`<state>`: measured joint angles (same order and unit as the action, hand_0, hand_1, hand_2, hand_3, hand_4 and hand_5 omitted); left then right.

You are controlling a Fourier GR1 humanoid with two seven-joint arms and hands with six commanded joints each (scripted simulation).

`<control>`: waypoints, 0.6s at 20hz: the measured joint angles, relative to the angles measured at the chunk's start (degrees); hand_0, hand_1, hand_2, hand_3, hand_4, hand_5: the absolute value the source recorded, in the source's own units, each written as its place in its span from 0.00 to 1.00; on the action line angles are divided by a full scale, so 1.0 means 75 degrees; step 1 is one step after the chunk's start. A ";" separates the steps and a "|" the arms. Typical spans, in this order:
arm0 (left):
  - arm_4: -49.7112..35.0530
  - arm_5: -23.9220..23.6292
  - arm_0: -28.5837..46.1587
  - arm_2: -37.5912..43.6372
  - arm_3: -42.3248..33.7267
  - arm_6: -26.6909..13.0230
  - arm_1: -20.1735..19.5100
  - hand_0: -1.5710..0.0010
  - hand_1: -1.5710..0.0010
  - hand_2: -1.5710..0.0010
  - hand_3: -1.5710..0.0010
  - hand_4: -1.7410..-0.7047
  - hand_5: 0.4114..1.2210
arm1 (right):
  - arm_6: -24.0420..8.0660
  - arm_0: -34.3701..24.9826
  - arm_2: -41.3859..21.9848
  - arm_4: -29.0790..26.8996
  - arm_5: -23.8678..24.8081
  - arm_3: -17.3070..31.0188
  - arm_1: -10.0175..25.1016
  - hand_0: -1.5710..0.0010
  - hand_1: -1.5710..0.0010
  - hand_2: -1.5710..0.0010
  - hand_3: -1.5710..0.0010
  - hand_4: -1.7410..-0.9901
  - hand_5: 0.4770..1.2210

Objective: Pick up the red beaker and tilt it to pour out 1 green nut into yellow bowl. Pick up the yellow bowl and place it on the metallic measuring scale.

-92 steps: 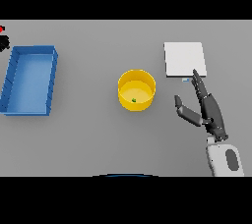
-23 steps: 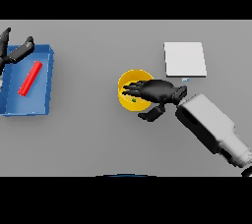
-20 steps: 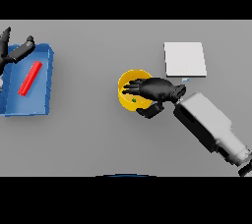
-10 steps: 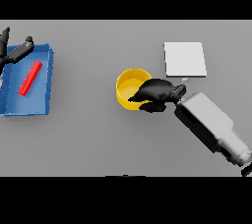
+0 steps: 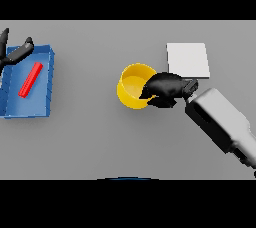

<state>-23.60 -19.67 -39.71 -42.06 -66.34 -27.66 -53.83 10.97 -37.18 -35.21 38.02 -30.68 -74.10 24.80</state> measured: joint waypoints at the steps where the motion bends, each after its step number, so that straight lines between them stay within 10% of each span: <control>1: -0.0013 0.0023 -0.0007 0.0005 -0.0059 0.0003 -0.0029 1.00 1.00 1.00 1.00 0.92 0.40 | 0.0018 -0.0026 0.0024 -0.0023 -0.0030 -0.0136 0.0117 0.01 0.02 0.02 0.16 0.03 0.99; 12: -0.0023 0.0109 -0.0048 0.0064 0.0116 0.0179 -0.0032 1.00 1.00 1.00 1.00 0.92 0.42 | -0.0985 -0.0836 0.0440 -0.0107 0.0029 0.0260 0.0329 0.03 0.01 0.00 0.15 0.02 1.00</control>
<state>-23.77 -18.86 -40.07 -41.58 -65.47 -26.32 -54.07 3.58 -43.44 -31.91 37.22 -30.47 -72.15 27.27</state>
